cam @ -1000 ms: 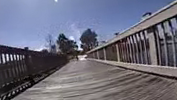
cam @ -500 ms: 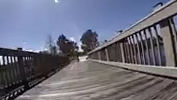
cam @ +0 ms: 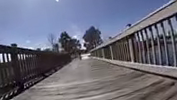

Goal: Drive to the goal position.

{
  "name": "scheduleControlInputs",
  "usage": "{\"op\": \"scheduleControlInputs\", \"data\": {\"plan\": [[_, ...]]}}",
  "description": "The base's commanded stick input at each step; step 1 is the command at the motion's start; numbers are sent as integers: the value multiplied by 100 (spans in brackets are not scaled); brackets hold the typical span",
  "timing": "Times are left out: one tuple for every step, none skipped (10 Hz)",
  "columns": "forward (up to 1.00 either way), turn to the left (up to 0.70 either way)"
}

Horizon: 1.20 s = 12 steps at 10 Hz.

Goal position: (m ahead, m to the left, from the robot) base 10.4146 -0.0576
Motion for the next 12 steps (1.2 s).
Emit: {"op": "scheduleControlInputs", "data": {"plan": [[70, 0], [70, 0], [70, 0], [70, 0], [70, 0], [70, 0], [70, 0], [70, 0], [70, 0], [70, 0], [70, 0], [70, 0]]}}
